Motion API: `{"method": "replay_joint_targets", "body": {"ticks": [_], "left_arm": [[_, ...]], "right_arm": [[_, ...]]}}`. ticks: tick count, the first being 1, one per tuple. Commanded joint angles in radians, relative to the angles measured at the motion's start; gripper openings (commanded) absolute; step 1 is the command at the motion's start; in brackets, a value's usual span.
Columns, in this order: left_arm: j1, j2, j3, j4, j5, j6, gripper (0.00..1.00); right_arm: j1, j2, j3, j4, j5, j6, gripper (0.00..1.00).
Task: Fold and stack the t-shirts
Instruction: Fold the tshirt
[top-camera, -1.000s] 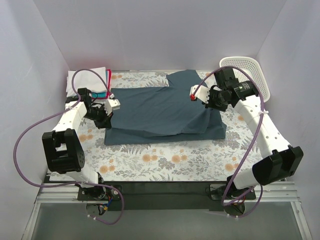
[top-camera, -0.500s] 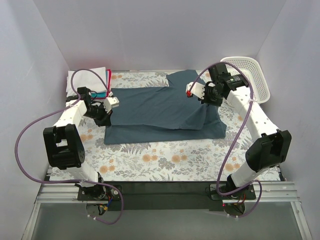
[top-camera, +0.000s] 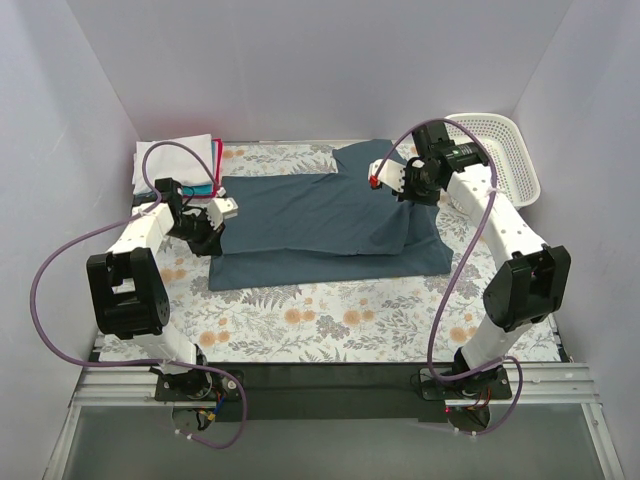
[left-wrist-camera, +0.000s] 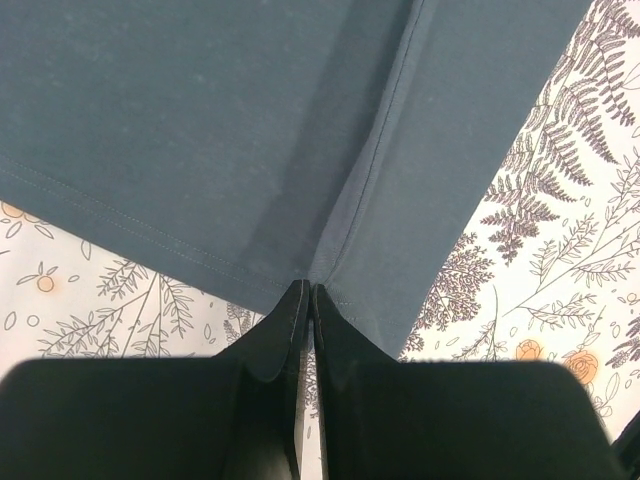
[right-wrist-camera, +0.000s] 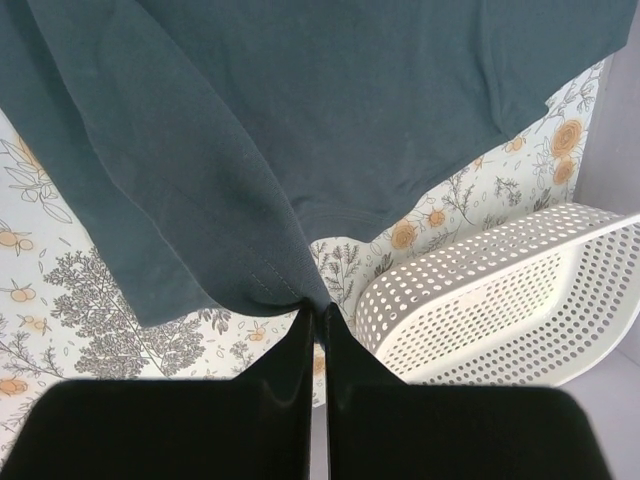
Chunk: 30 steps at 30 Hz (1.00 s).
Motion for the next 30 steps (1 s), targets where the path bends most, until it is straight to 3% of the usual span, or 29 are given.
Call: {"method": "replay_joint_targets", "body": {"ticks": [1, 17, 19, 20, 21, 23, 27, 30], "left_arm": [[0.010, -0.026, -0.014, 0.015, 0.009, 0.008, 0.00], [0.016, 0.026, -0.019, 0.069, -0.008, -0.035, 0.01], [0.022, 0.044, -0.006, 0.076, -0.011, -0.058, 0.05], [0.024, 0.055, 0.009, 0.080, -0.008, -0.090, 0.08], [0.027, 0.073, 0.020, 0.084, -0.008, -0.105, 0.09], [0.043, 0.092, 0.061, 0.086, 0.003, -0.142, 0.24], [0.100, 0.093, 0.112, 0.127, 0.010, -0.280, 0.34], [0.137, 0.031, 0.104, 0.146, 0.015, -0.335, 0.44]], "right_arm": [[-0.005, 0.012, 0.044, 0.004, 0.008, -0.202, 0.01], [-0.005, 0.115, 0.059, 0.047, 0.013, -0.179, 0.01], [-0.005, 0.137, 0.060, 0.061, 0.024, -0.151, 0.13], [-0.005, 0.149, 0.062, 0.078, 0.030, -0.141, 0.30], [-0.010, 0.167, 0.063, 0.090, 0.036, -0.127, 0.42], [-0.021, 0.184, 0.077, 0.107, 0.036, -0.073, 0.66], [-0.100, 0.186, 0.152, 0.095, 0.006, 0.043, 0.67], [-0.148, 0.117, 0.116, 0.052, -0.060, 0.138, 0.68]]}}
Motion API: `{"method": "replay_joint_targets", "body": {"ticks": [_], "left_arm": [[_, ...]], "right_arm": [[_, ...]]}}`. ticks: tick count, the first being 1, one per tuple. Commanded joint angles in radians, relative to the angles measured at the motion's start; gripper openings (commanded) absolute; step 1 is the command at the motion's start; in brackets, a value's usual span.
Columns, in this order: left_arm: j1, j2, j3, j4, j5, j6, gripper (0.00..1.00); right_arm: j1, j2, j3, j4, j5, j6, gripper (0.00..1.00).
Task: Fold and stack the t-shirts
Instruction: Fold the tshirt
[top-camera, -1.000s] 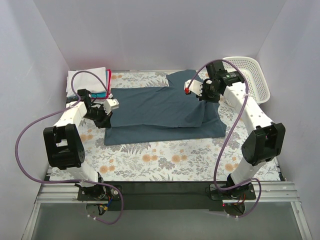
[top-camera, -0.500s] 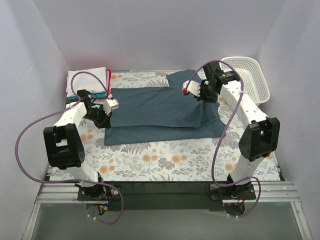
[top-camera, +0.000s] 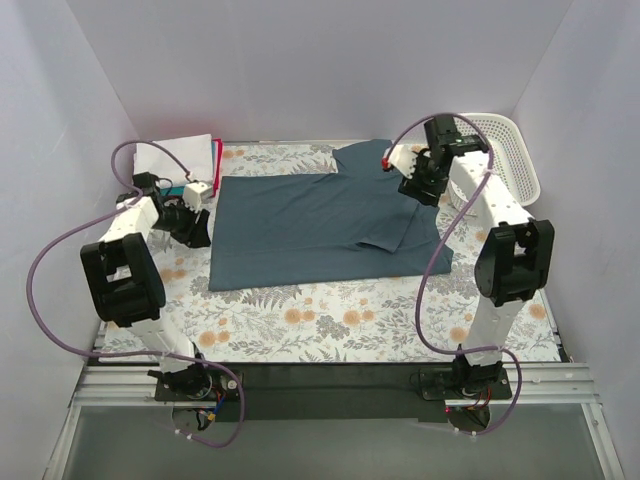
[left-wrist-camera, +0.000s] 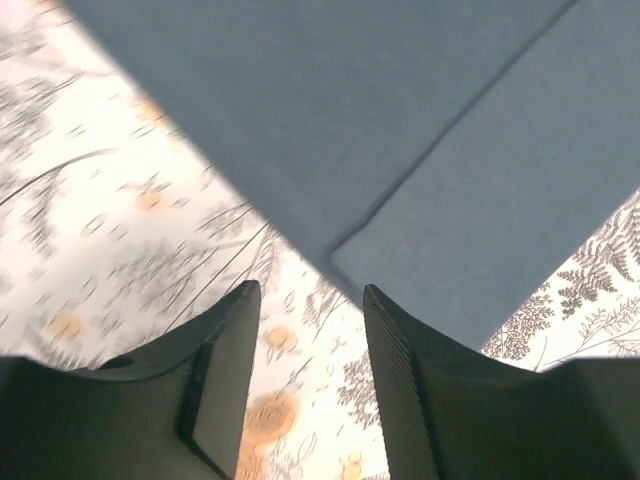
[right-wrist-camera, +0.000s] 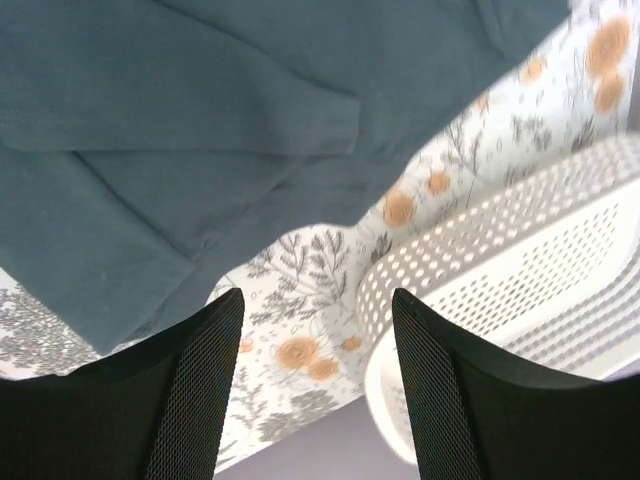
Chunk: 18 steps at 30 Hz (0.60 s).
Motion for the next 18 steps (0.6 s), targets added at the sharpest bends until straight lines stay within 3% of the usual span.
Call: {"method": "replay_joint_targets", "body": {"ticks": [1, 9, 18], "left_arm": [[0.034, -0.112, 0.017, 0.047, 0.023, -0.119, 0.45], [0.025, -0.246, -0.130, 0.038, 0.079, -0.254, 0.47], [-0.005, -0.214, -0.216, 0.090, 0.007, -0.349, 0.49]], "right_arm": [[-0.064, -0.113, -0.030, -0.043, -0.082, 0.090, 0.67], [-0.196, -0.187, -0.257, -0.122, -0.354, 0.299, 0.60], [-0.297, -0.056, -0.291, -0.090, -0.401, 0.408, 0.59]]}}
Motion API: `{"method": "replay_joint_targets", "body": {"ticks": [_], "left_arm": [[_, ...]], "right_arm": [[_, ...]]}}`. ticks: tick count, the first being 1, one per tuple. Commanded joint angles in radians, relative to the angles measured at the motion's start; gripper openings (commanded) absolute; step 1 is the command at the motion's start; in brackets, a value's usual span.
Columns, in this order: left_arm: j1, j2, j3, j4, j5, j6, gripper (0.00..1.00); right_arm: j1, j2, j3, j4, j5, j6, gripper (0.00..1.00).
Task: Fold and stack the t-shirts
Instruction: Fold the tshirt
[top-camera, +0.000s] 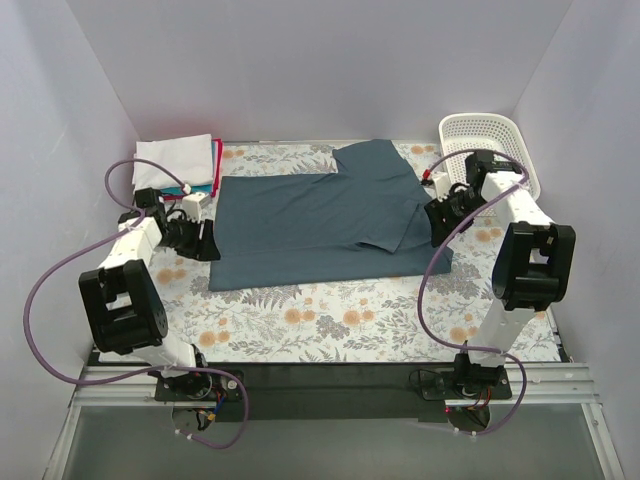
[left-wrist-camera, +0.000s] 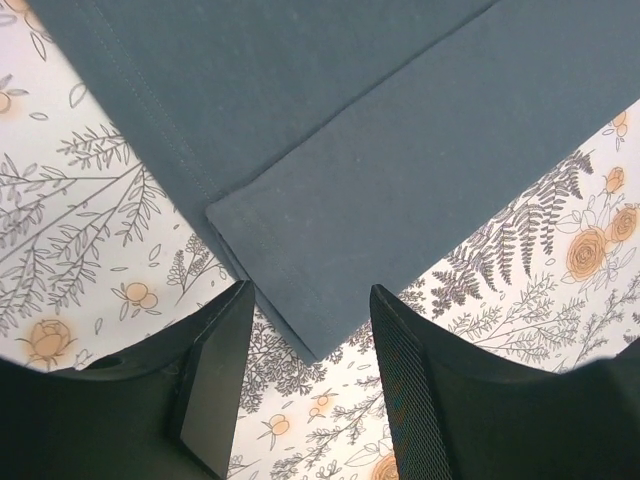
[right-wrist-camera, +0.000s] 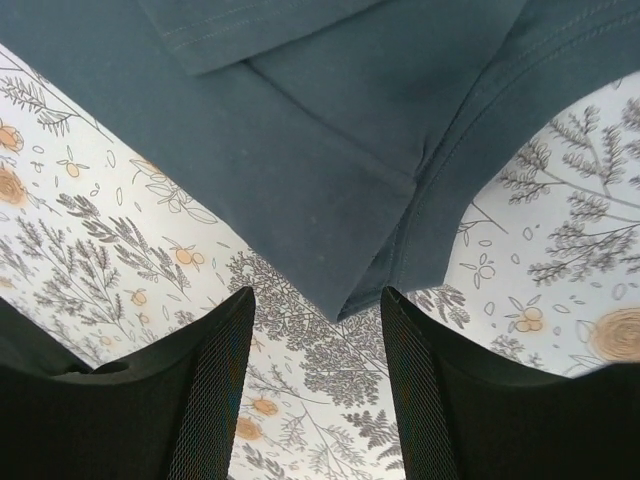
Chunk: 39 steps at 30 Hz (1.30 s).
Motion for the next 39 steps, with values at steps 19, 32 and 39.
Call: {"method": "replay_joint_targets", "body": {"ticks": [19, 32, 39], "left_arm": [[-0.083, 0.100, -0.197, 0.105, -0.327, -0.067, 0.27], [-0.083, -0.063, -0.356, 0.030, -0.418, 0.020, 0.24], [-0.160, -0.164, -0.004, -0.132, 0.037, 0.025, 0.43]], "right_arm": [[-0.061, 0.084, -0.245, 0.139, 0.099, 0.091, 0.15], [-0.062, -0.120, -0.546, 0.108, 0.196, -0.001, 0.01], [-0.073, -0.232, -0.390, -0.065, 0.035, -0.012, 0.45]]}}
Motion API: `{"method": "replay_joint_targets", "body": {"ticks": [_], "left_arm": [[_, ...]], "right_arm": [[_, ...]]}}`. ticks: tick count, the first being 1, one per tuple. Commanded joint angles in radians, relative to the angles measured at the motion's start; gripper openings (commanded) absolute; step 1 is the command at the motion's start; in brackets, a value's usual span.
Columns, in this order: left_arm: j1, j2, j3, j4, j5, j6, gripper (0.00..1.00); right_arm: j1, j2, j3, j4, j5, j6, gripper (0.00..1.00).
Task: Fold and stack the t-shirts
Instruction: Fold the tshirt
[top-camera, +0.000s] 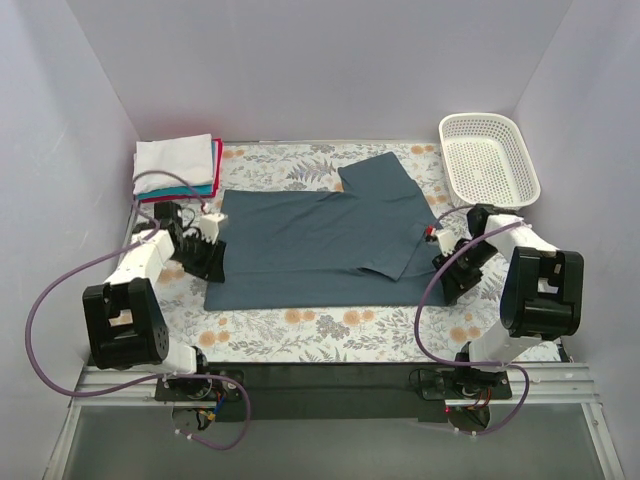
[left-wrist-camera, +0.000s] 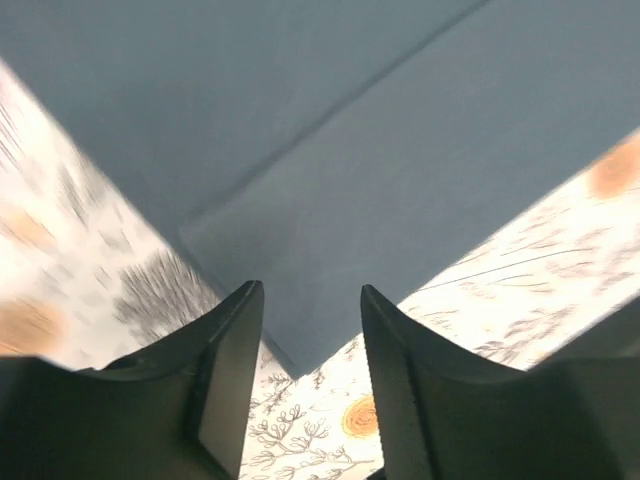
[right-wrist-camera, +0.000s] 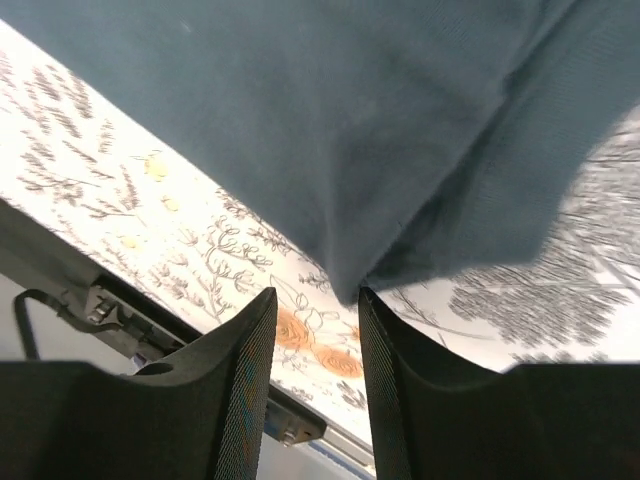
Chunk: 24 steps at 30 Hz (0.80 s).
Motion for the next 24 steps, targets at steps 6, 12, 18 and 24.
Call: {"method": "replay_joint_targets", "body": {"ticks": [6, 12, 18, 24], "left_arm": [[-0.474, -0.009, 0.380, 0.158, 0.184, -0.074, 0.45], [-0.814, 0.191, 0.412, 0.431, 0.124, -0.004, 0.45], [-0.990, 0.371, 0.441, 0.677, 0.102, 0.046, 0.43], [-1.071, 0.497, 0.490, 0.780, 0.078, 0.066, 0.42]], "right_arm": [[-0.010, -0.064, 0.288, -0.129, -0.220, 0.081, 0.44], [-0.017, 0.045, 0.268, -0.046, -0.252, 0.145, 0.40], [-0.021, 0.178, 0.210, 0.046, -0.254, 0.184, 0.34], [-0.044, 0.241, 0.181, 0.094, -0.240, 0.193, 0.33]]}}
